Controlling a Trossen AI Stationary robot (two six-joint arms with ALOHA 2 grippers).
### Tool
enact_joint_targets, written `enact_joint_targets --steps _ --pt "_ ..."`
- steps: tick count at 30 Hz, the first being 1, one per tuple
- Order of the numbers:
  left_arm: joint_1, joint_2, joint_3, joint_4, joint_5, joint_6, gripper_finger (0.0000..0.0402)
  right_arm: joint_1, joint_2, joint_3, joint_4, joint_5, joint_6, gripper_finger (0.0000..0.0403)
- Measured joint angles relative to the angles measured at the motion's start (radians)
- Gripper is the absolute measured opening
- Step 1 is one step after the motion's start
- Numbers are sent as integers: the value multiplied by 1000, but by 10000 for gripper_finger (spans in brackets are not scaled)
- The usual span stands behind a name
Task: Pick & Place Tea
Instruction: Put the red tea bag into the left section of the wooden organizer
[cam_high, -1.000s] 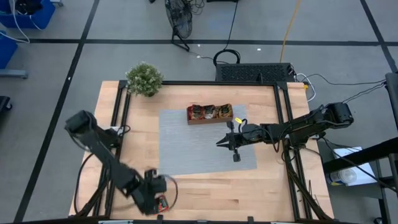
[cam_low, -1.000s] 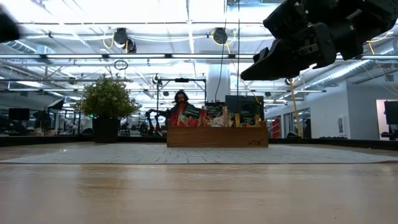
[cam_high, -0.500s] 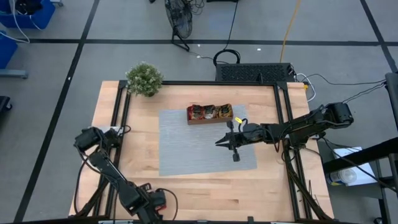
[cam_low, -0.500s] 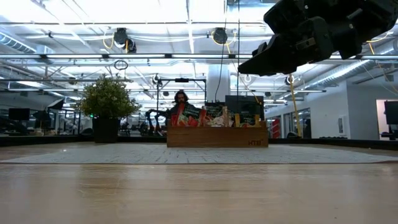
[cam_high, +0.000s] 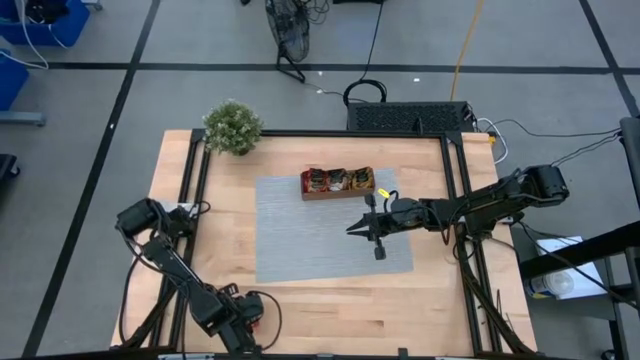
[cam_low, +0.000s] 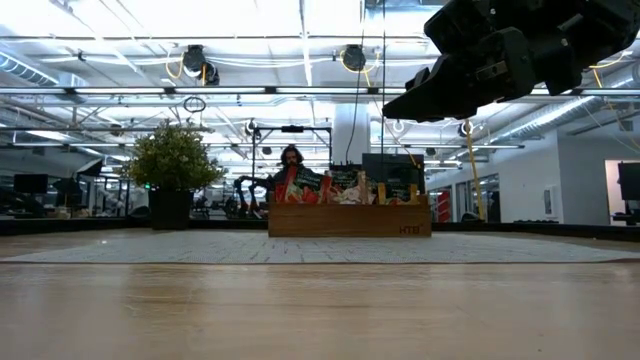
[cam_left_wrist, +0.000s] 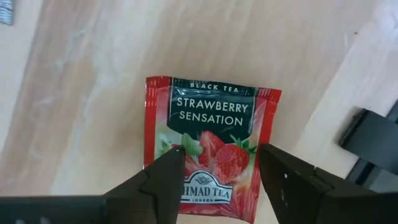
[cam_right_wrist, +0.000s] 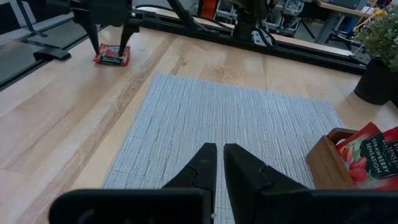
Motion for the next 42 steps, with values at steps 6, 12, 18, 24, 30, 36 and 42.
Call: enact_joint_targets --steps 6,12,18,24,30,36,42 --pt "17 -3 -29 -9 -70 36 207 0 0 0 0 0 -4 18" --pt "42 -2 -40 -16 -160 44 204 0 0 0 0 1 -4 18" --pt "46 1 -42 19 -149 119 133 0 0 0 -3 2 -4 18" --pt "55 -1 -22 56 -142 246 14 0 0 0 -8 2 -4 18" --pt "64 -37 167 -181 -288 443 6 0 0 0 17 1 2 18" --pt "139 -41 279 -365 -646 750 5 0 28 -1 157 -28 53 18" --pt "283 -42 244 -419 -923 1099 6 -11 187 0 418 -105 125 24"
